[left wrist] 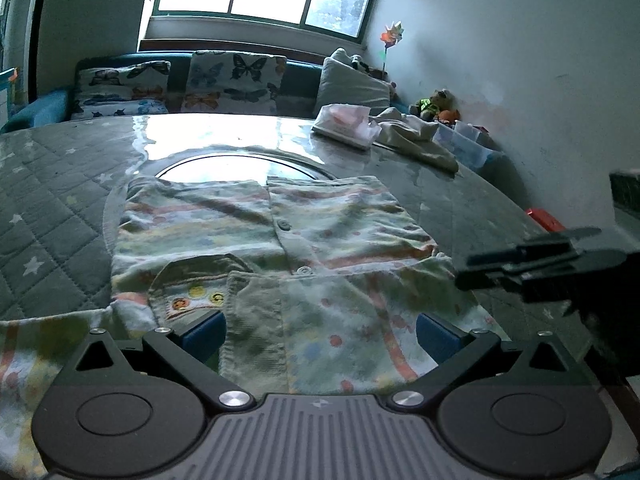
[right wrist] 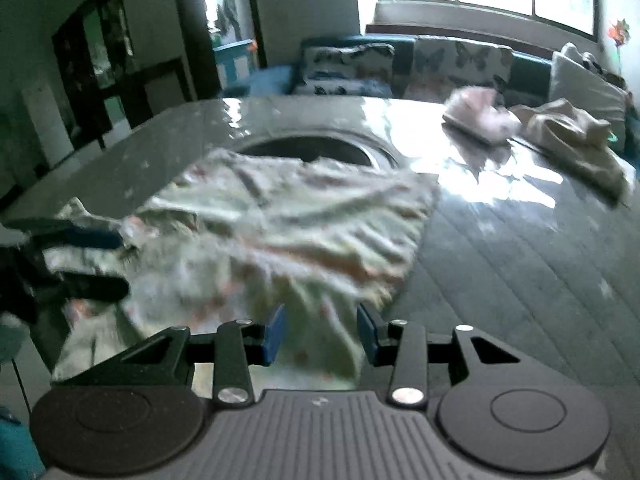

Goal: Fold clothes

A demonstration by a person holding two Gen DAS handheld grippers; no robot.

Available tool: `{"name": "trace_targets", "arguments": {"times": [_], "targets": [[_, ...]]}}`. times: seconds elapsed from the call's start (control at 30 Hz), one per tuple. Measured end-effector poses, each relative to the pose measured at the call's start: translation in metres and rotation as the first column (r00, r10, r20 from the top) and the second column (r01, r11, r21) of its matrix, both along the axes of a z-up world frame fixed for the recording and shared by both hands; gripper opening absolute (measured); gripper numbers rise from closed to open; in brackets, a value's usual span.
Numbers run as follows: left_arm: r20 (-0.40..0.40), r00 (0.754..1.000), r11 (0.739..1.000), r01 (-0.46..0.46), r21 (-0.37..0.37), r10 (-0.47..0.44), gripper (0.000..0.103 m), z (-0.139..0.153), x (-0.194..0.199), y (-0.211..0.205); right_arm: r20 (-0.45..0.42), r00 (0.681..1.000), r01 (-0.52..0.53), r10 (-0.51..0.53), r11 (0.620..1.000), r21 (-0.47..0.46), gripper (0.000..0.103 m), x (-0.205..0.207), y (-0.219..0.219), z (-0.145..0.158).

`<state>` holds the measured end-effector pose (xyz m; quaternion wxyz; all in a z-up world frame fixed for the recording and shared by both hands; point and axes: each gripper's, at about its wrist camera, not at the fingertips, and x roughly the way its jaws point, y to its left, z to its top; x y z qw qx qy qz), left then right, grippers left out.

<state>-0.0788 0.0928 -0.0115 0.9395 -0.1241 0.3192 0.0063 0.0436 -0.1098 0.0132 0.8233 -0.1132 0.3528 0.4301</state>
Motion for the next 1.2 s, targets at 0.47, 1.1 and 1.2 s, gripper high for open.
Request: {"name": "trace_targets", "arguments": {"times": [0.47,1.1,1.2], "targets": [[0.009,0.999,0.998,0.051,-0.036,-0.050,0.103,-0.006,0.020,0.002,-0.051,0.999,0.009,-0.009,1.000,-0.005,0.025,0.023,0.014,-0.023],[0.055,0.988,0.986,0.151,-0.068,-0.148,0.102,-0.010,-0.006,-0.005,-0.005,0.989,-0.149,0.149,0.989,0.015,0.028,-0.002,0.057,-0.014],[0.031,0.987,0.984,0.158,-0.086,-0.156,0.102,-0.014,-0.012,-0.006,-0.012,0.978,-0.208,0.208,0.978,0.009,0.029,-0.012,0.074,-0.020]]}}
